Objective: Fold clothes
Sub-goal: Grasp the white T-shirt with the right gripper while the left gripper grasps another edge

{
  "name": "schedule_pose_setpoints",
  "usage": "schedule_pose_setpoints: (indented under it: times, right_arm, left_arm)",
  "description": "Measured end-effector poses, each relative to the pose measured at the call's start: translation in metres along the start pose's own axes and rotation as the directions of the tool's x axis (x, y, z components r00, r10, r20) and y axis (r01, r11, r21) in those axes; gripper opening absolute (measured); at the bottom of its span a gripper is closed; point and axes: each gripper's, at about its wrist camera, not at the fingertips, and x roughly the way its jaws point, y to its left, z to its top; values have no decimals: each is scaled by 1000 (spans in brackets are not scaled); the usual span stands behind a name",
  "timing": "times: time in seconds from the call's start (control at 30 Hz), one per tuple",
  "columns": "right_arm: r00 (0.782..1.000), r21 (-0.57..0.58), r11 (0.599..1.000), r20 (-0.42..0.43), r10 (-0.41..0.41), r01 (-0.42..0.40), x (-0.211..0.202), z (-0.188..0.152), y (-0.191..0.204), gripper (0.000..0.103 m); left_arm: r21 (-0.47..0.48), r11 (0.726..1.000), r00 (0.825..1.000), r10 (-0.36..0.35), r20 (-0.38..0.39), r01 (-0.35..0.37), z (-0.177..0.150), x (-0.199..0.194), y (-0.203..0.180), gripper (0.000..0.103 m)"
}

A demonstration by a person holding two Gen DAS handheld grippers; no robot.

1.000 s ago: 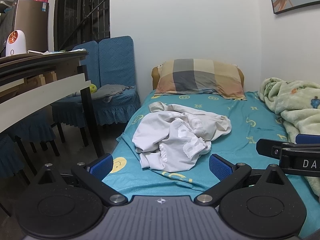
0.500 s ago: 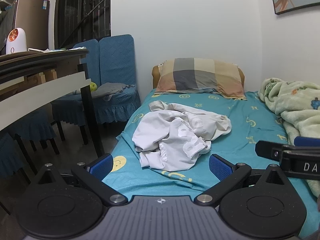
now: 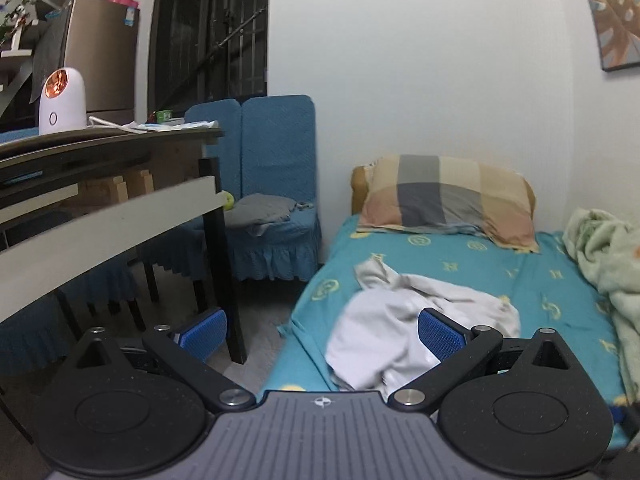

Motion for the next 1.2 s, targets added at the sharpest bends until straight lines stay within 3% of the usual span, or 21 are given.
schedule_pose_setpoints:
  times: [0.13,0.23,0.37,0.43,0.57,0.67,1.03,1.07,1.2]
  right_arm:
    - [998,-50,998,-48,30,-33,46,-4,23,95]
    - [995,-86,995,-84,51,-59,81,-6,41,78]
    - [991,-133,988,-119,62,-77,126,-13,64,75]
    - [988,-162,985,-146,42,-66,147,-17,74,68]
    - [985,-172,985,-171,-19,-11,161,-20,75,31]
    - [987,-148,989,-160,-21,-3,147,-12,66,19]
    - [999,-69,996,6,-52,52,-7,50,9,12]
    - [998,-52,997,18,-58,59,-23,54,-1,7]
    - [988,-23,993,100,-115,118,-87,66,-42,3]
  left_arm:
    - [-94,995,998,-28,-59,22,-9,31,31,103]
    - [-176,983,994,-58,-92,41,-18,51,55,103]
    - [-237,970,992,-81,-100,55,-28,72,72,103]
    - [-249,967,988,-93,-122,60,-34,83,74,103]
    - [-266,962,984,-110,-140,70,-42,97,79,103]
    - [-297,953,986,-98,-139,53,-46,97,86,103]
    - [-403,901,972,-215,-97,159,-47,72,98,103]
    - [-412,895,969,-227,-93,170,-48,70,98,103]
    - [-355,904,951,-293,-104,240,-51,56,75,103]
